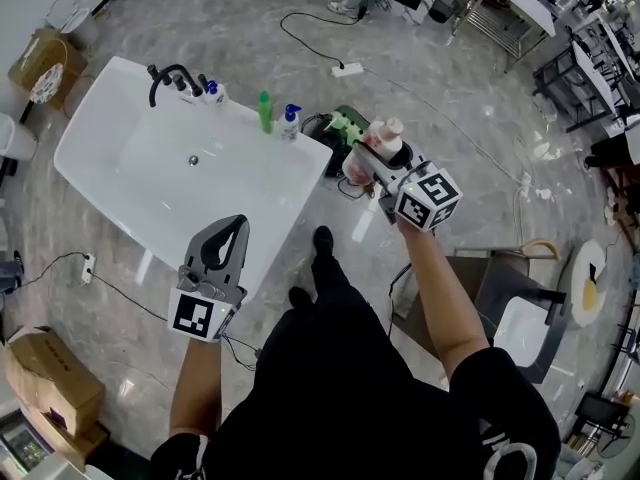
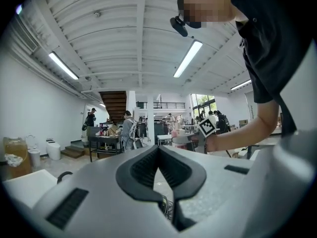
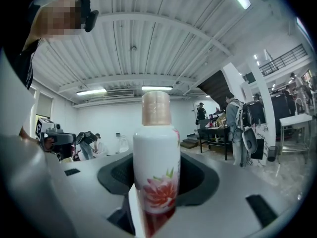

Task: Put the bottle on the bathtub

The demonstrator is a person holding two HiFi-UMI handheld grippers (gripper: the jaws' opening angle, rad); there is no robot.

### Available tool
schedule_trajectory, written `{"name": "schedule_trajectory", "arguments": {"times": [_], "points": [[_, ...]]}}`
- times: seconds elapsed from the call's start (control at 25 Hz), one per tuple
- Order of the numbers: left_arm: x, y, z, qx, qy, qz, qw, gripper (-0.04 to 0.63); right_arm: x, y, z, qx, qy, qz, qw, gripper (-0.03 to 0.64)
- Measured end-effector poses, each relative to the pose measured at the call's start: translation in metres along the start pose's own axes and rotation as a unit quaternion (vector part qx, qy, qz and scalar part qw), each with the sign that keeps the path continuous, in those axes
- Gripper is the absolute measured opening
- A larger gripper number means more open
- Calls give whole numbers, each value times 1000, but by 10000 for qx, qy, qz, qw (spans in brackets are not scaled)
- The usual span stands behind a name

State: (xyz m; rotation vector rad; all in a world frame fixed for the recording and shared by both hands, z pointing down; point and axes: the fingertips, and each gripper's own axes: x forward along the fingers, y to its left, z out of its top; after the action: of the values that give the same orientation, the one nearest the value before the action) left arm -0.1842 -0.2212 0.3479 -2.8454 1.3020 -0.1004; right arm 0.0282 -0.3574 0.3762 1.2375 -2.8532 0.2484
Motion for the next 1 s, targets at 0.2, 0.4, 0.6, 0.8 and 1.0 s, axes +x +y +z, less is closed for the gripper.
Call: {"name": "schedule_trajectory", "arguments": {"times": [0.2, 0.4, 0.6, 0.8, 1.0], "points": [[44, 29, -42, -602, 189, 102, 9980, 8, 37, -44, -37, 136, 181, 50, 9997, 224], [108, 38, -93, -562, 383, 27, 9977, 8, 82, -94, -96, 325, 399, 119, 9986, 224], [171, 42, -167, -599, 876, -232, 9941, 8, 130, -137, -175, 401, 686, 140, 9967, 224], [208, 51, -235, -837, 1145, -331, 9893, 8, 169, -160, -241, 410, 829, 205, 9955, 222], [233, 62, -293, -970, 1200, -378, 9873, 8, 200, -182, -293, 463, 812, 197, 9954, 222]]}}
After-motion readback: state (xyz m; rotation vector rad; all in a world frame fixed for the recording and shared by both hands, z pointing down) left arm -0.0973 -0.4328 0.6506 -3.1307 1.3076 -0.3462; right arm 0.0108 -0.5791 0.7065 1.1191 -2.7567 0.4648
